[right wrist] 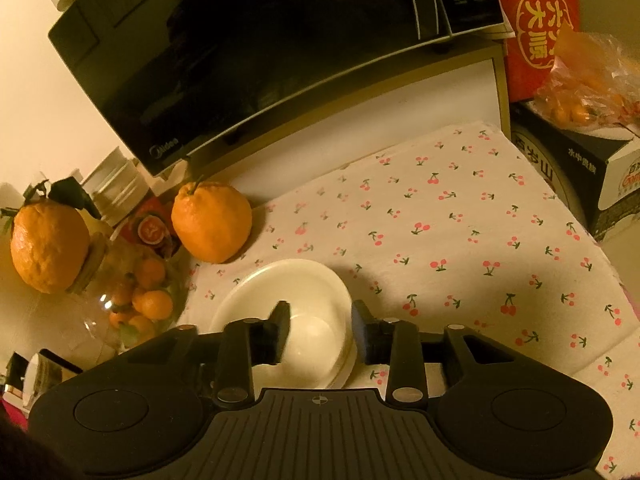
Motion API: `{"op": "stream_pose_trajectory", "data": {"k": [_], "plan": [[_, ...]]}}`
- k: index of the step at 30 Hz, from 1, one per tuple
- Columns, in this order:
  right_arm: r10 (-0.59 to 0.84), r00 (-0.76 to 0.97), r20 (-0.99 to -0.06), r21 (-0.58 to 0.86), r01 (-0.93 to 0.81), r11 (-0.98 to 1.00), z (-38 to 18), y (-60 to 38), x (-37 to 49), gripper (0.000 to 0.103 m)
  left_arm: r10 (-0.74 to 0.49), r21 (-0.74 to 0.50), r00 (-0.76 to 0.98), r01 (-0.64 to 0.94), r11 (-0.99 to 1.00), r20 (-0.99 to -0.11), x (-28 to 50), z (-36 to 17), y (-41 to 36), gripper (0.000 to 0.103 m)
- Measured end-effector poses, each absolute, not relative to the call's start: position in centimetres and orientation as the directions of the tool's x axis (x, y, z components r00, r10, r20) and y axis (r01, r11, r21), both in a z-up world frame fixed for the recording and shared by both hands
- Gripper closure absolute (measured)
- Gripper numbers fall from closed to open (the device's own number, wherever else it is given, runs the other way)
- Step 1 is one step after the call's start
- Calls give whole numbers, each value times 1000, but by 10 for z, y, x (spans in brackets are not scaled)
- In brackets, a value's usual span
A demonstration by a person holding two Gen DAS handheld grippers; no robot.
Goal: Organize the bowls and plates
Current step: 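Lower the white bowl into the cream bowl and open both tools, then close both tools on the rim of the nested bowls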
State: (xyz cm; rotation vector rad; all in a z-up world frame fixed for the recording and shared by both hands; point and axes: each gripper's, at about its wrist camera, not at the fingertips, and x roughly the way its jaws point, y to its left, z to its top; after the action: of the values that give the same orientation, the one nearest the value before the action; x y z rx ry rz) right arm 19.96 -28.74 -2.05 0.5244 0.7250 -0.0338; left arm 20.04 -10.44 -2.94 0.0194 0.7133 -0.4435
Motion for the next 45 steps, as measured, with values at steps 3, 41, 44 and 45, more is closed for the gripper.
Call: {"op": "stream_pose_trajectory", "data": {"k": [3,41,44,45], "plan": [[150,762,-630,456,206,866,-18,-290,197,45,-406,-143,658,416,898,-635,198,-28,-103,29],[207,680,-703,489,252,835,-47,-298,212,48,-511,-116,548,599,792,-663,193,-47,-122,16],[207,670,-713,469,236,851,-49,-291,215,75,-513,-114,548,602,790,-660,195,-48,-122,16],[206,669,-714,463,230,856,-50,-289,215,78,-515,-117,549,601,790,-659,195,-48,-121,16]]}}
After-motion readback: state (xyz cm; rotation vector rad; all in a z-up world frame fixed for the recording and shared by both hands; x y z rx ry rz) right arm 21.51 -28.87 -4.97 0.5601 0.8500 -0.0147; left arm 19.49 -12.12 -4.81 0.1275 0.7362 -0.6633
